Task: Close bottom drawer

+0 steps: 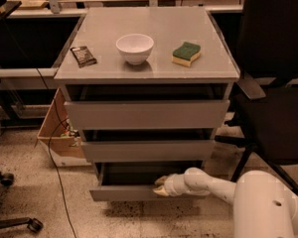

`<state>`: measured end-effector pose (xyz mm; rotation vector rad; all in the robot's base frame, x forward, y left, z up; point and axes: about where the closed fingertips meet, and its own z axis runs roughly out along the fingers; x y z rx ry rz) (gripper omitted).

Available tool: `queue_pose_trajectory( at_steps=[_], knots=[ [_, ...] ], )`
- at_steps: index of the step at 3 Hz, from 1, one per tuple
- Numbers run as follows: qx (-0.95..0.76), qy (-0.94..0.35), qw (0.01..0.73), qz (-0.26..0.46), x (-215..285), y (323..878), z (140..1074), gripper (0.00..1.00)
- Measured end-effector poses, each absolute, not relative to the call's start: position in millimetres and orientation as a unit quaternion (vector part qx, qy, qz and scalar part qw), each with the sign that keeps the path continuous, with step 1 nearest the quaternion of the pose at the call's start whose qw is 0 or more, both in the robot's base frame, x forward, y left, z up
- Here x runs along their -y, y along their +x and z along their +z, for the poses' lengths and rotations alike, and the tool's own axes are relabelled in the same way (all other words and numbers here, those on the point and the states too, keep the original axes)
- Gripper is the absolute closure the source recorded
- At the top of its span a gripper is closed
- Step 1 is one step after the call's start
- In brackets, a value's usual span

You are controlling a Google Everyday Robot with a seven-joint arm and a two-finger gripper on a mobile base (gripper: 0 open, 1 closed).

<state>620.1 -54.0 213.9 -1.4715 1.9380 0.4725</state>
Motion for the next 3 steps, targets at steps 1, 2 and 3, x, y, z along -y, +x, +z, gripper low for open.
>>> queue_pose_trajectory(
  at_steps=[1, 2, 3],
  knots=[
    [-0.726, -0.569, 0.344, 0.173, 41.9, 642.1, 227.6, 0.16],
    [-0.721, -0.572, 0.352, 0.168, 39.0, 648.3, 232.4, 0.0],
    [-0.729, -0.571, 0.337, 0.169, 47.5, 627.6, 219.7, 0.23]
  ],
)
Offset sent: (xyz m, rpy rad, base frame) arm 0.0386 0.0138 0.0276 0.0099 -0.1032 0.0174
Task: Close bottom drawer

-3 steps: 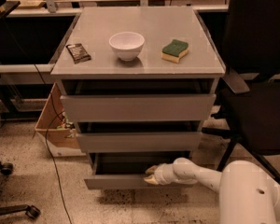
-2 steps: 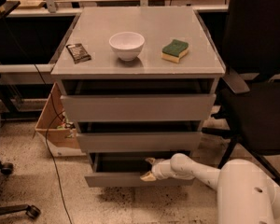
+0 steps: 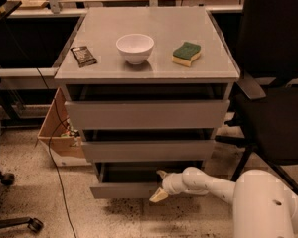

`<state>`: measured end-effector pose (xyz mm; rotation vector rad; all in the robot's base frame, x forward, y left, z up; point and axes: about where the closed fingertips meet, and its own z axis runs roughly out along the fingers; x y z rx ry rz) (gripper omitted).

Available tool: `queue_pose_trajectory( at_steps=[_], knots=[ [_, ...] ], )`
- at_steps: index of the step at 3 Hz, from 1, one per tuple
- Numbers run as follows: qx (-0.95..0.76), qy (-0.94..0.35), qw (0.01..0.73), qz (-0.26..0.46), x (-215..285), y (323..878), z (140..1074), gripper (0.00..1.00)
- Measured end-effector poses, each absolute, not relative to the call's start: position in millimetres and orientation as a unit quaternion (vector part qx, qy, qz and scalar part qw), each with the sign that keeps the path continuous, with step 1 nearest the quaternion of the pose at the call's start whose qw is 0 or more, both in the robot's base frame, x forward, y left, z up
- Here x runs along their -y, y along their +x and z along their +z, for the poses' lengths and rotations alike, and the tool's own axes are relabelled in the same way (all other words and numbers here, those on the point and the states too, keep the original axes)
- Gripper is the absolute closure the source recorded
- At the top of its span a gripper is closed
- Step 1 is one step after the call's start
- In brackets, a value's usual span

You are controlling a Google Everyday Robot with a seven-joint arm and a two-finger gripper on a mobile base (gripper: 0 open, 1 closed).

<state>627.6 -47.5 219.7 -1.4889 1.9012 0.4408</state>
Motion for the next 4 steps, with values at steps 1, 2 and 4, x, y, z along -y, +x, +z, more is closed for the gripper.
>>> queue_pose_trajectory(
  at_steps=[1, 2, 4],
  knots=[
    [-0.735, -0.569, 0.324, 0.176, 53.0, 595.1, 212.2, 0.54],
    [-0.736, -0.568, 0.324, 0.176, 57.2, 580.1, 213.8, 0.77],
    [-0.735, -0.565, 0.335, 0.171, 64.1, 566.5, 222.4, 1.0]
  ],
)
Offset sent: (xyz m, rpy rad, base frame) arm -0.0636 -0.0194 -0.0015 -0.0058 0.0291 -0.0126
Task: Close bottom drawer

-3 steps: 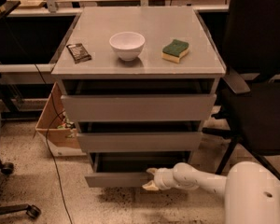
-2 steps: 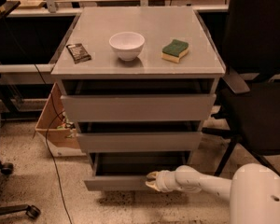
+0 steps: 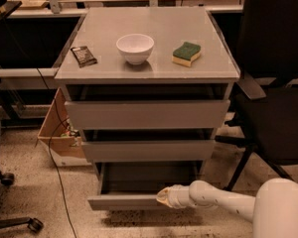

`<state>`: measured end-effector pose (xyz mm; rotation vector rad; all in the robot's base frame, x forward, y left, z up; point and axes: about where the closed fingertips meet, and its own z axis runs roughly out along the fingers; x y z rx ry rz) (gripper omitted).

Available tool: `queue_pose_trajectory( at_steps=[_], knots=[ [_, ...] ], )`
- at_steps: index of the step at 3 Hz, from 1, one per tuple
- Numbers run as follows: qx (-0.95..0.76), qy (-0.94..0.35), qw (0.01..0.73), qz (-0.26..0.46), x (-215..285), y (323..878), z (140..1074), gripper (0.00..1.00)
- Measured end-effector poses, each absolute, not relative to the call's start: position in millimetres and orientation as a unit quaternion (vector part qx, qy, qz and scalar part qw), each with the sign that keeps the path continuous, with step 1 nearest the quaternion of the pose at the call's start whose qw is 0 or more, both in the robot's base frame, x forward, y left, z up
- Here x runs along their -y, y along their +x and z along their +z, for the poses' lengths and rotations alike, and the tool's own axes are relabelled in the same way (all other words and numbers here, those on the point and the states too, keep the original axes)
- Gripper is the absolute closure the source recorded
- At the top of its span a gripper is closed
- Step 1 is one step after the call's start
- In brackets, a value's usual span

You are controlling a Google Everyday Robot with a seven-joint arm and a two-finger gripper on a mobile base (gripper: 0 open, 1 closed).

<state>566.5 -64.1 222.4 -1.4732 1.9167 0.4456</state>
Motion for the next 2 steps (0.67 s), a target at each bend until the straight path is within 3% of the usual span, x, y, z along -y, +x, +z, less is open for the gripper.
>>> queue_pose_trajectory(
  at_steps=[2],
  knots=[
    [-0.738, -0.561, 0.33, 0.178, 66.3, 556.2, 213.1, 1.0]
  ],
)
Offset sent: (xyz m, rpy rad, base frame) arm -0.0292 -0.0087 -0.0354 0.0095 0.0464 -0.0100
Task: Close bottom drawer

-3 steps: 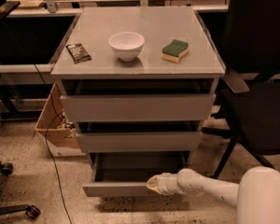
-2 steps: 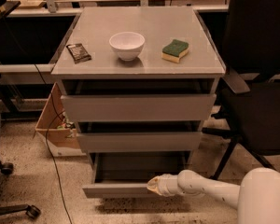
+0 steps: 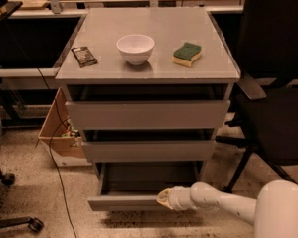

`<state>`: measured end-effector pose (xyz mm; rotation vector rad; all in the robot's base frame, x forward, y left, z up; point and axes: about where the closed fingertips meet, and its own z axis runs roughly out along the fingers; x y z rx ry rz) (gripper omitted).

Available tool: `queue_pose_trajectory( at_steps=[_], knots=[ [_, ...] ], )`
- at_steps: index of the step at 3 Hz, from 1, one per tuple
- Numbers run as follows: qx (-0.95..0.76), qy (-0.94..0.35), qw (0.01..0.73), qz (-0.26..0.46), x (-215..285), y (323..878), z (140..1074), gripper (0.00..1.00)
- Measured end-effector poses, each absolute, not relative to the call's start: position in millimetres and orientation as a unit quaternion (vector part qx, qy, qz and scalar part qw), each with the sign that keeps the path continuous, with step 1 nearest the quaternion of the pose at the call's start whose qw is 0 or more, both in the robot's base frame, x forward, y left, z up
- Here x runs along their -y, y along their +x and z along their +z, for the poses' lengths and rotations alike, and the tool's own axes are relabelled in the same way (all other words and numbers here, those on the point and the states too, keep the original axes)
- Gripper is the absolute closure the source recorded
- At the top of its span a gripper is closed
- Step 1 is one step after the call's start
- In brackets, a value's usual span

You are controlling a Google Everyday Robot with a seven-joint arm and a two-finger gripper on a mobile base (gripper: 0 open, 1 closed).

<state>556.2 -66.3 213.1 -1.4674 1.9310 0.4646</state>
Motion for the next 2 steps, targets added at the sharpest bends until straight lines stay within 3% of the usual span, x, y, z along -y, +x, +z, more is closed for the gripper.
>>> queue_pose_trajectory(
  at_steps=[2],
  knots=[
    [-0.733, -0.565, 0.336, 0.175, 64.6, 559.6, 218.0, 1.0]
  ],
)
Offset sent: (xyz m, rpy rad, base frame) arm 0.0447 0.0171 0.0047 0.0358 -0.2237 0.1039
